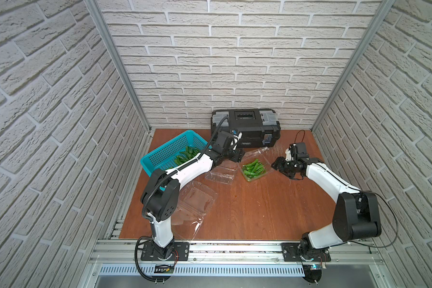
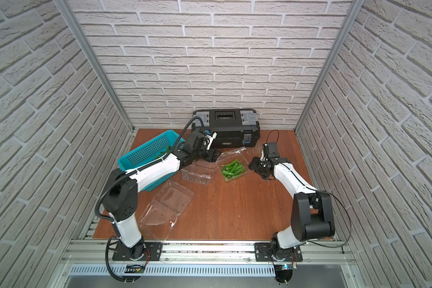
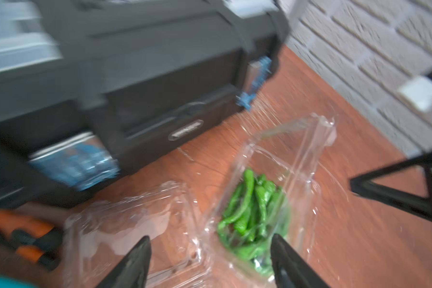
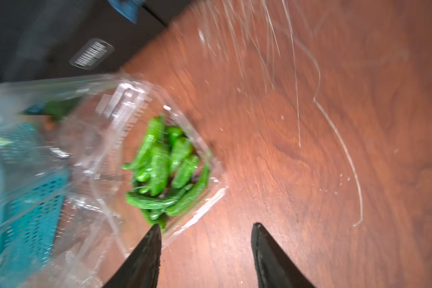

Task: Take small green peppers out of containers
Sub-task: Open the packing box at the center of the board, then pick up the green pepper from the packing box.

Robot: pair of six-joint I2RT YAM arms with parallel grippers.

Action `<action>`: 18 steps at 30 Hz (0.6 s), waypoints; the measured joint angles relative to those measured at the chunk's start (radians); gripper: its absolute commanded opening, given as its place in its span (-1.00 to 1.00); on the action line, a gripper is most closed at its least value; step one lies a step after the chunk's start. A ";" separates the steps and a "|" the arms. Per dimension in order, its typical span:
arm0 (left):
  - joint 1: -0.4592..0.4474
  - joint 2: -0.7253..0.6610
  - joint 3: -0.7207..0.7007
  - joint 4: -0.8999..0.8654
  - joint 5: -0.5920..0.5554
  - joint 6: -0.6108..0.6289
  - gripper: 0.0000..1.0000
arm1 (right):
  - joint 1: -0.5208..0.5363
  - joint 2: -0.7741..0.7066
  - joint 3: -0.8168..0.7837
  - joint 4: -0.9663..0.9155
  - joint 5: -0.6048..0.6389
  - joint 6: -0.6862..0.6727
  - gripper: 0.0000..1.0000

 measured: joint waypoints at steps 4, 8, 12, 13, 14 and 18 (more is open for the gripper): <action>0.041 -0.017 -0.008 0.056 -0.038 -0.053 0.90 | 0.047 0.025 0.079 -0.018 -0.017 -0.028 -0.02; 0.050 -0.017 -0.008 0.071 -0.058 -0.085 0.96 | 0.108 0.134 0.150 -0.022 -0.045 -0.034 -0.15; 0.052 -0.017 -0.008 0.070 -0.090 -0.093 0.97 | 0.154 0.286 0.235 -0.039 -0.055 -0.030 -0.19; 0.052 -0.017 -0.008 0.071 -0.104 -0.093 0.96 | 0.162 0.322 0.253 -0.043 -0.054 -0.029 -0.19; 0.053 -0.017 -0.008 0.071 -0.123 -0.093 0.97 | 0.169 0.354 0.266 -0.049 -0.053 -0.025 -0.19; 0.064 -0.029 -0.015 0.058 -0.218 -0.108 0.97 | 0.185 0.446 0.293 -0.080 -0.045 -0.009 -0.19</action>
